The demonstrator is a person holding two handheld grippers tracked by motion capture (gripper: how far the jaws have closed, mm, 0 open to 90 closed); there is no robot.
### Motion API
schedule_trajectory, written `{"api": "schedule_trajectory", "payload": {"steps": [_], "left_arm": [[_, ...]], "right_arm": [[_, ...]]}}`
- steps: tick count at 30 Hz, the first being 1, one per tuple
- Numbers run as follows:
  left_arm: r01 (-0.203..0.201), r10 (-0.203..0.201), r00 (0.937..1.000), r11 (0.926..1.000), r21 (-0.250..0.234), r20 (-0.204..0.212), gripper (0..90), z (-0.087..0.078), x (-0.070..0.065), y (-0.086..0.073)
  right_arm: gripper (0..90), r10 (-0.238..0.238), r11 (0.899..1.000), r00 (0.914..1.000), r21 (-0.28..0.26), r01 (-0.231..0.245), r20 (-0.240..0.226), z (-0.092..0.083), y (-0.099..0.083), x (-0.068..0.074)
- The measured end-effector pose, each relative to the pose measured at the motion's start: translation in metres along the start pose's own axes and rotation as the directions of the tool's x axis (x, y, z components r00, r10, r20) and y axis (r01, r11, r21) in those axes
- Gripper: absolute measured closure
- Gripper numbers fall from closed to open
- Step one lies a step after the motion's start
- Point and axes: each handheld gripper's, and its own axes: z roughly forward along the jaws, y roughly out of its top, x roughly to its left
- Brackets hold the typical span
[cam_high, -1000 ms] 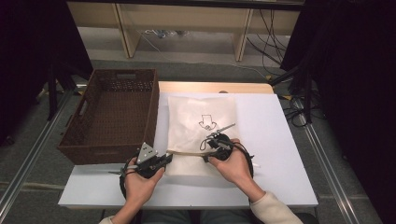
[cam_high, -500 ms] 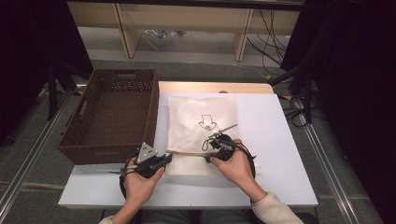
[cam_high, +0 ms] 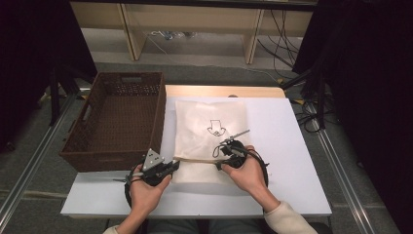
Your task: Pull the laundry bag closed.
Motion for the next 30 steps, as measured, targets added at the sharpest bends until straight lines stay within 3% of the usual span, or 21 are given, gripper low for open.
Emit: {"api": "schedule_trajectory", "payload": {"steps": [2, 12, 17, 20, 23, 27, 30], "left_arm": [[0.010, -0.010, 0.9999, 0.9999, 0.002, -0.005, 86.1, 0.0000, -0.0002, -0.0004], [-0.001, 0.001, 1.0000, 1.0000, 0.000, 0.001, 86.1, 0.0001, 0.0000, -0.0002], [0.000, 0.000, 1.0000, 1.0000, -0.001, -0.001, 86.1, -0.0001, -0.0004, 0.0001], [-0.002, 0.002, 1.0000, 1.0000, 0.001, -0.001, 86.1, -0.0002, -0.0004, -0.0002], [0.003, -0.003, 1.0000, 1.0000, 0.001, -0.007, 86.1, -0.0005, -0.0009, 0.0001], [-0.005, 0.005, 1.0000, 1.0000, 0.001, -0.004, 86.1, -0.0003, -0.0003, -0.0001], [0.008, -0.008, 0.9999, 1.0000, -0.001, -0.007, 86.1, -0.0001, -0.0006, -0.0003]], "right_arm": [[87.9, 0.016, 1.000, 0.9999, 0.003, -0.016, -0.003, -0.0002, -0.0003, 0.0001], [87.8, -0.001, 1.000, 1.0000, -0.005, 0.001, -0.004, -0.0006, -0.0005, -0.0009], [87.8, 0.015, 1.000, 0.9999, -0.002, -0.015, -0.001, -0.0008, -0.0005, 0.0001], [87.9, -0.005, 1.000, 1.0000, 0.000, 0.005, 0.006, -0.0011, -0.0007, -0.0006], [87.9, 0.018, 1.000, 0.9998, 0.010, -0.018, 0.006, -0.0011, -0.0009, -0.0008], [87.9, 0.014, 1.000, 0.9998, 0.006, -0.014, 0.012, -0.0026, -0.0017, -0.0019], [87.9, 0.006, 1.000, 0.9998, 0.006, -0.006, 0.019, -0.0026, -0.0023, -0.0039]]}}
